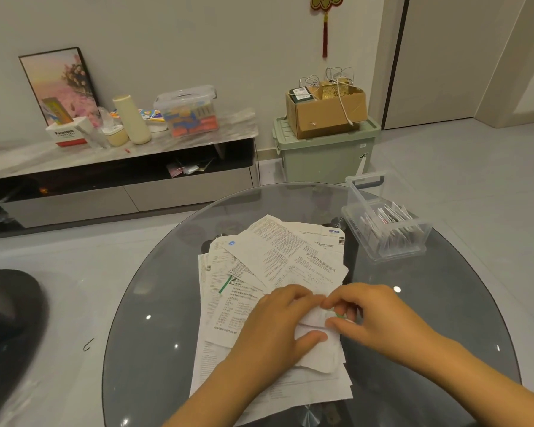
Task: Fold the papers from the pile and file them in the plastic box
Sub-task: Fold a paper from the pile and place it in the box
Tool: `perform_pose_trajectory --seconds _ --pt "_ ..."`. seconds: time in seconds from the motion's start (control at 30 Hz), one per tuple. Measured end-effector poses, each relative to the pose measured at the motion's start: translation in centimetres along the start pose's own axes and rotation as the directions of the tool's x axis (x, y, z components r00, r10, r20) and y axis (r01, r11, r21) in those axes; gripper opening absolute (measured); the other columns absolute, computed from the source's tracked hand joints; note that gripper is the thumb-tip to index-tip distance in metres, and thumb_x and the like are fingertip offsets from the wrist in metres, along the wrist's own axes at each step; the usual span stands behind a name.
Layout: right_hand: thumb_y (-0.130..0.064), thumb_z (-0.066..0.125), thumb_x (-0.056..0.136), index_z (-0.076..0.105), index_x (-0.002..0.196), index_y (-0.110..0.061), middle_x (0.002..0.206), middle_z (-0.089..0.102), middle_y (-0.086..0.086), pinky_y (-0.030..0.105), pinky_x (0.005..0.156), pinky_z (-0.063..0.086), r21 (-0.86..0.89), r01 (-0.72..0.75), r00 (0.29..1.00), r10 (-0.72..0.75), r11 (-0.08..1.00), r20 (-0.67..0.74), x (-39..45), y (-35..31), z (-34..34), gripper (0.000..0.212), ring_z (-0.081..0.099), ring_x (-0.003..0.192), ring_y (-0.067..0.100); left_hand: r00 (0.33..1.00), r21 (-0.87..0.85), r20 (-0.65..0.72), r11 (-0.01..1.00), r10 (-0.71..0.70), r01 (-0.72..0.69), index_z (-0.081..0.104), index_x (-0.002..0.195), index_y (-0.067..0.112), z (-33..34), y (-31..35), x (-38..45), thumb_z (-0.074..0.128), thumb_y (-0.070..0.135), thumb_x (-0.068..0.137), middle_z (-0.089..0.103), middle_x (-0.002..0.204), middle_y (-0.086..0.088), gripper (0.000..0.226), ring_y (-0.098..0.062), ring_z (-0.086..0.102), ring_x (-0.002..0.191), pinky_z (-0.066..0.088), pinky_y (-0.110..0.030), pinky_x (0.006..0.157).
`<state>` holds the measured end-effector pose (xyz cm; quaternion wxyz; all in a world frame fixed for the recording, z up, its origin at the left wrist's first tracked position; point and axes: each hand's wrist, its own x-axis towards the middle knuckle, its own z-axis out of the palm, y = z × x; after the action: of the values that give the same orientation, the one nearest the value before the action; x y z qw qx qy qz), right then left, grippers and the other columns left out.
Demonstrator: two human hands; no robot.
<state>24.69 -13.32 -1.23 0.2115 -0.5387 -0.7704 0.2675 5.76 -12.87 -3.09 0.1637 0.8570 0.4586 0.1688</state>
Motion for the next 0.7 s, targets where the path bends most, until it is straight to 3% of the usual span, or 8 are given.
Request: perform_pose_trajectory --seconds 0.2,0.27,0.4,0.57,0.7 --pt "-0.030 0.073 0.077 0.051 0.083 -0.043 0.081 0.059 -0.012 0.011 0.068 0.041 0.067 0.051 0.996 -0.056 0.996 0.076 -0.1 -0.3 -0.2 0.026 0.051 0.080 0.001 0.998 -0.046 0.056 0.999 -0.010 0.013 0.062 0.119 0.029 -0.1 0.2 -0.2 0.050 0.055 0.084 0.057 0.117 0.014 0.045 -0.005 0.053 0.104 0.041 -0.017 0.084" --pt "-0.039 0.073 0.075 0.055 0.092 -0.040 0.092 0.056 -0.019 0.009 0.075 0.038 -0.031 0.095 0.983 -0.088 0.995 0.159 0.0 -0.1 -0.6 0.025 0.045 0.089 -0.003 0.997 -0.028 0.081 1.000 -0.010 0.012 0.062 0.119 0.027 -0.2 0.2 -0.2 0.055 0.044 0.090 0.056 0.119 0.012 0.035 -0.006 0.052 0.106 0.040 -0.018 0.086" --pt "-0.051 0.071 0.072 0.051 0.113 -0.039 0.116 0.042 -0.023 0.013 0.092 0.032 -0.236 0.158 0.935 -0.068 0.959 0.347 0.0 0.8 -0.8 0.047 0.032 0.107 0.000 0.993 0.010 0.117 1.000 -0.001 0.000 0.064 0.119 0.026 -0.4 0.1 -0.2 0.057 0.042 0.090 0.055 0.124 0.011 0.034 -0.006 0.049 0.113 0.027 -0.006 0.083" --pt "-0.046 0.072 0.073 0.051 0.112 -0.040 0.118 0.037 -0.023 0.018 0.097 0.030 -0.213 0.155 0.932 -0.072 0.965 0.355 0.2 1.7 -0.2 0.045 0.029 0.110 0.003 0.987 0.058 0.160 0.998 0.002 -0.011 0.064 0.119 0.032 -0.4 0.2 -0.5 0.056 0.048 0.088 0.048 0.131 0.013 0.035 -0.005 0.041 0.119 0.025 -0.013 0.091" --pt "-0.045 0.075 0.069 0.055 0.093 -0.043 0.108 0.041 -0.025 0.014 0.093 0.030 -0.133 0.158 0.943 -0.109 0.978 0.314 0.6 2.2 0.6 0.032 0.030 0.104 -0.001 0.987 0.058 0.162 0.998 0.017 -0.026 0.066 0.115 0.030 -0.3 0.4 -0.5 0.061 0.052 0.084 0.049 0.130 0.012 0.038 -0.007 0.041 0.120 0.026 -0.017 0.093"
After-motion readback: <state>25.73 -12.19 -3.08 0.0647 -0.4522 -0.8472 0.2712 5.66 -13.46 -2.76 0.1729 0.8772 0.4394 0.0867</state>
